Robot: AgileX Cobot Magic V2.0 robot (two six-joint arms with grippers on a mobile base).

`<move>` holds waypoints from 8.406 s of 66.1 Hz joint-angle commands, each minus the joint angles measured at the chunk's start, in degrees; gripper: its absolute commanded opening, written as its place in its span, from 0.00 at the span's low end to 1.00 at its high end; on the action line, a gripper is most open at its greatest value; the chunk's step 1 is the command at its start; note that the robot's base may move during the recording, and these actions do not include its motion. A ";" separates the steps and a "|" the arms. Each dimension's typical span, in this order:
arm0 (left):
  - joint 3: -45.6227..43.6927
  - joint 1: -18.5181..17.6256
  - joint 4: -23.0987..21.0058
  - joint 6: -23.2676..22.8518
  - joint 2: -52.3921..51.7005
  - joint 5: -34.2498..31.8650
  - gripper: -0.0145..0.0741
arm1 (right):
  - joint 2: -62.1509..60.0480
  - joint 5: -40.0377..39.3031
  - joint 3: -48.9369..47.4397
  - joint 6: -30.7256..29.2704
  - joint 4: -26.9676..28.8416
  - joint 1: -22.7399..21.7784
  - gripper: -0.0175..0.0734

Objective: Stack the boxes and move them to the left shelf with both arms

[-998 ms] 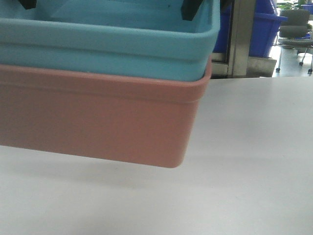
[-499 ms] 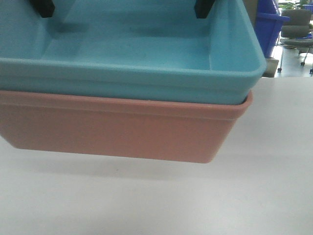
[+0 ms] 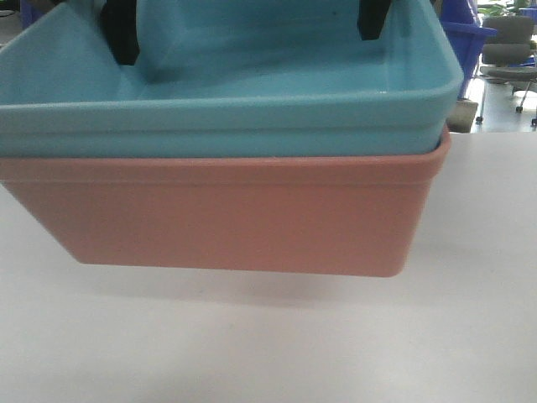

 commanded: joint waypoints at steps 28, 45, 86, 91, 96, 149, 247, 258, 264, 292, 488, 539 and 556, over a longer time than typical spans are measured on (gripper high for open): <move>-3.40 -3.05 -3.14 -2.06 -0.57 -15.32 0.16 | -0.41 -11.94 -3.12 0.08 5.61 1.78 0.25; -3.40 -3.05 -3.07 -2.06 -0.57 -15.45 0.16 | -0.41 -12.23 -3.12 0.08 5.57 1.73 0.25; -3.40 -3.05 -3.07 -2.06 -0.57 -15.45 0.16 | -0.41 -12.18 -3.12 0.08 5.57 1.73 0.25; -3.40 -3.05 -3.07 -2.06 -0.57 -15.45 0.16 | -0.41 -12.18 -3.12 0.08 5.57 1.73 0.25; -3.40 -3.05 -3.07 -2.06 -0.57 -15.45 0.16 | -0.41 -12.18 -3.12 0.08 5.57 1.73 0.25; -3.40 -3.05 -3.07 -2.06 -0.57 -15.45 0.16 | 0.02 -12.18 -3.12 0.08 5.57 1.73 0.25; -3.40 -3.05 -3.17 -2.06 0.11 -15.45 0.16 | 0.02 -11.51 -3.05 0.08 5.11 1.73 0.25; -3.40 -3.05 -3.17 -2.06 0.11 -15.45 0.16 | 0.02 -11.27 -3.05 0.08 5.11 1.73 0.25; -3.40 -3.05 -3.17 -2.06 0.11 -15.45 0.16 | 0.02 -11.27 -3.05 0.08 5.11 1.73 0.25; -3.40 -3.05 -3.17 -2.06 0.11 -15.45 0.16 | 0.02 -11.14 -3.05 0.08 5.11 1.73 0.25; -3.40 -3.05 -3.27 -2.06 0.11 -15.45 0.16 | 0.02 -10.93 -3.05 0.08 5.06 1.73 0.25; -3.40 -3.05 -3.27 -2.06 0.11 -15.45 0.16 | 0.02 -10.73 -3.05 0.08 5.06 1.73 0.25; -3.40 -3.05 -3.39 -2.06 0.11 -15.45 0.16 | 0.02 -10.73 -3.05 0.08 5.06 1.73 0.25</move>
